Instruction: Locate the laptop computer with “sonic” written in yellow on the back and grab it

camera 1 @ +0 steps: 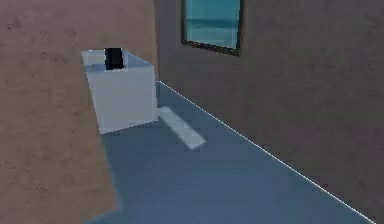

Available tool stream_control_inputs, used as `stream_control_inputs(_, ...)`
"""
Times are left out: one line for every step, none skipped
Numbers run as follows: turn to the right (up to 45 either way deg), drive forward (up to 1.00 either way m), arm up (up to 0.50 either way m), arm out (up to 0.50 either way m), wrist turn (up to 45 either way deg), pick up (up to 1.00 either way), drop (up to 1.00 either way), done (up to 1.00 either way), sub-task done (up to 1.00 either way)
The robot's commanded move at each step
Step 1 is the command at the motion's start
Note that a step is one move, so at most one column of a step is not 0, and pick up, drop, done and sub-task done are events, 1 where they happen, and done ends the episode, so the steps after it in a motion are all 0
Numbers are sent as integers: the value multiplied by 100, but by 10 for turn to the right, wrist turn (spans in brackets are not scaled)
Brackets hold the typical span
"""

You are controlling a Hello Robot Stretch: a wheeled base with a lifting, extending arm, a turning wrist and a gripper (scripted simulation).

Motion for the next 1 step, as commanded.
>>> stream_control_inputs(0,100,0,0,0,0,0,0,0)
